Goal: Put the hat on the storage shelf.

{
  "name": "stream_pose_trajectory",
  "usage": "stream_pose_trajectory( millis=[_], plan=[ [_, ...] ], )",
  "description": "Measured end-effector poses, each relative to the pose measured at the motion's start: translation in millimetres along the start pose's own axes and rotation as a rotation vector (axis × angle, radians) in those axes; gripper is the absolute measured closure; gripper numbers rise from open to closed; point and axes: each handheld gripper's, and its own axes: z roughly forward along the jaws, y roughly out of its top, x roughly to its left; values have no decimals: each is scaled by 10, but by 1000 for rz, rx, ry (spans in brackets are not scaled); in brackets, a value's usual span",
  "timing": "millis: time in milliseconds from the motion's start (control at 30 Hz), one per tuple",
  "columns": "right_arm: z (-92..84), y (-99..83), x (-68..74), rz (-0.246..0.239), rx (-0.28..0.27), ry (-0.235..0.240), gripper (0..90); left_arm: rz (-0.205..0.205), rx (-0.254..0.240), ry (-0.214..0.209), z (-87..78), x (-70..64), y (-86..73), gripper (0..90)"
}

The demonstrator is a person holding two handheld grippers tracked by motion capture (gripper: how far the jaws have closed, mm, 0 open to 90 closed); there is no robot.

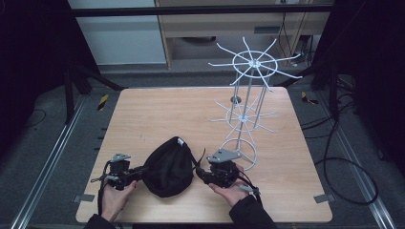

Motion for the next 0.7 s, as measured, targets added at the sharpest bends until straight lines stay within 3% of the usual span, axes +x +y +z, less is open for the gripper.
stream_pose_trajectory(
  millis=[167,367,433,567,700],
  plan=[
    [41,12,13,-7,7,0,470,21,1,11,-4,-1,12,809],
    [58,5,-11,-2,12,-11,468,65,-53,-21,-90,-37,25,831],
    [79,5,-20,2,17,-15,465,98,-104,-55,-156,-92,34,832],
    [126,5,-40,8,27,-22,460,137,-117,-78,-178,-148,37,833],
    [257,9,-114,26,43,-41,455,186,-130,-126,-186,-255,27,834]
  ],
)
